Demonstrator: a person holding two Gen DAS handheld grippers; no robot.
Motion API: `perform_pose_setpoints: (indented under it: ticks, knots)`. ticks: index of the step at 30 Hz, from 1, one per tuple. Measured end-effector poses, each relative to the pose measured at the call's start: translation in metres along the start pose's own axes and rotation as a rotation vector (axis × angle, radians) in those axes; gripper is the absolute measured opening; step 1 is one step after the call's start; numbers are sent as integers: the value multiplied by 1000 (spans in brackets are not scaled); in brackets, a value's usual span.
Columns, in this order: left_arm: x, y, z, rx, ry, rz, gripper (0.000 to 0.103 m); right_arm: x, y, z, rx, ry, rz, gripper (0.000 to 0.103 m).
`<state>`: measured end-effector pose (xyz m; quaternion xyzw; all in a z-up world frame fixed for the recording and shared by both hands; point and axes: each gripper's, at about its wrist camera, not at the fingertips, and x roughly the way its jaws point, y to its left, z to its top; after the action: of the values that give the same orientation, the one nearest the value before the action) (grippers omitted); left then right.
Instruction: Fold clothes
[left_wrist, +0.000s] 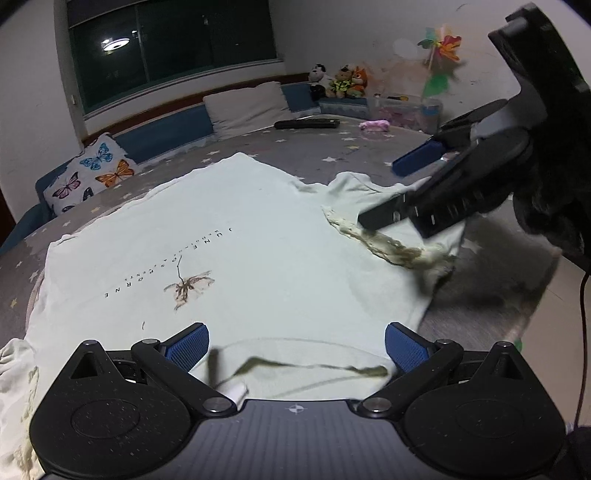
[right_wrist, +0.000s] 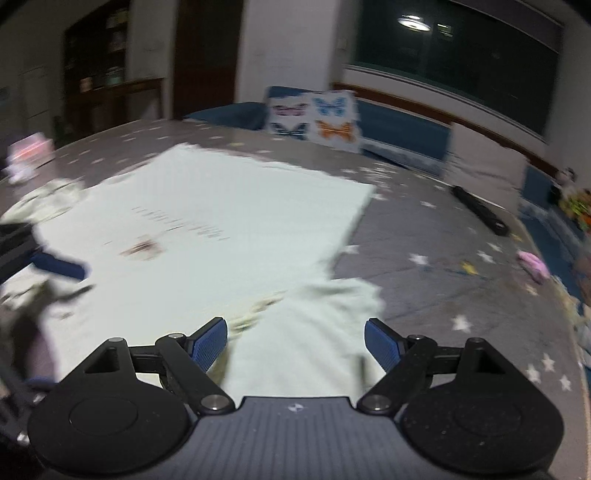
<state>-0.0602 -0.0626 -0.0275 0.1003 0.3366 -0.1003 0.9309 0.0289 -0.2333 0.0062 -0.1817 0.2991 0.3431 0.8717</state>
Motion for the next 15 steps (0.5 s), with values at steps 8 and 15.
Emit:
perform_pose_setpoints:
  ticks: [8,15]
  knots:
    - [-23,12,-5,10,-36,28,103,-6,52,-20,-247,7,40,84]
    - [-17,60,-4,-117,-37,205,103,-27,57,-24,-266,-18,43,85]
